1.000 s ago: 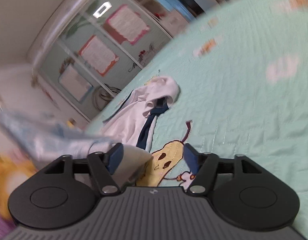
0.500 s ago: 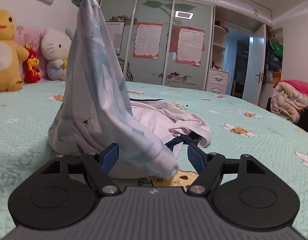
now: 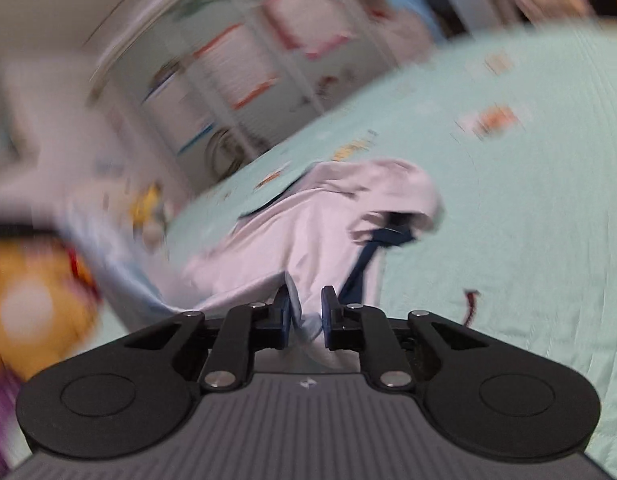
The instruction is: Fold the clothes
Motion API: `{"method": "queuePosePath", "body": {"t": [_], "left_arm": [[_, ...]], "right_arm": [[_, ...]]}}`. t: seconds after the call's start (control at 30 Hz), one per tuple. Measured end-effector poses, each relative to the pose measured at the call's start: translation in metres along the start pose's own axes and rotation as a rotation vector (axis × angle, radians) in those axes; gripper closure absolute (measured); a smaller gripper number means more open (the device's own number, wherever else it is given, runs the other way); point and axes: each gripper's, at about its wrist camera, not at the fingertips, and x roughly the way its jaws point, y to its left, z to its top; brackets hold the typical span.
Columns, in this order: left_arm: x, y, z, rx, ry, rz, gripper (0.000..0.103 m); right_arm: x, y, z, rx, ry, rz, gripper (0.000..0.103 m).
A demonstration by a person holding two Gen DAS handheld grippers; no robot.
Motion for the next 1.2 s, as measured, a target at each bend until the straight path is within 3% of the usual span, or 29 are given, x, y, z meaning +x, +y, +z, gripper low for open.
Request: {"method": "queuePosePath", "body": {"t": [0.03,0.1,0.17,0.4,0.53,0.63,0.73,0.83,0.93,0.97,1.03,1.17,1.2], "left_arm": [[0.014,-0.002,-0.005,0.009,0.029,0.024,0.029],[0.041,-0.006,-0.016,0.026,0.087,0.071,0.027],[0.048,-0.005,-0.027,-0.002,0.107,0.073,0.027],[-0.037,0.018,-0.083,-0.289,-0.15,-0.028,0.023],[-0.039,-0.03,-0.123,-0.179,-0.142,0.055,0.021],[-0.019,-0.071,-0.145,-0.029,-0.101,0.12,0.021],[0.001,-0.098,-0.159,0.073,-0.115,0.199,0.021],[0.019,-0.11,-0.164,0.09,-0.096,0.256,0.021],[0.029,-0.099,-0.165,0.03,-0.098,0.325,0.022],[0.028,-0.092,-0.164,0.005,-0.101,0.325,0.026],[0.023,-0.077,-0.162,-0.044,-0.109,0.32,0.044],[0.008,-0.047,-0.158,-0.148,-0.109,0.259,0.092],[0.004,-0.04,-0.156,-0.171,-0.1,0.236,0.094]], "right_arm": [[0.007,-0.011,0.001,0.036,0.007,-0.01,0.086],[0.021,-0.026,-0.008,0.053,0.023,-0.057,0.082],[0.026,-0.04,-0.018,0.083,0.025,-0.059,0.085],[0.023,-0.056,-0.027,0.145,0.014,-0.013,0.083],[0.019,-0.054,-0.03,0.143,-0.024,-0.025,0.078],[0.019,-0.053,-0.032,0.135,-0.038,-0.034,0.074],[0.02,-0.054,-0.031,0.138,-0.038,-0.033,0.074],[0.022,-0.055,-0.031,0.14,-0.037,-0.032,0.074],[0.022,-0.055,-0.031,0.142,-0.038,-0.031,0.074],[0.023,-0.055,-0.031,0.142,-0.038,-0.03,0.074],[0.024,-0.055,-0.031,0.142,-0.038,-0.03,0.074],[0.025,-0.055,-0.032,0.144,-0.038,-0.029,0.074],[0.025,-0.055,-0.032,0.145,-0.037,-0.028,0.074]]}}
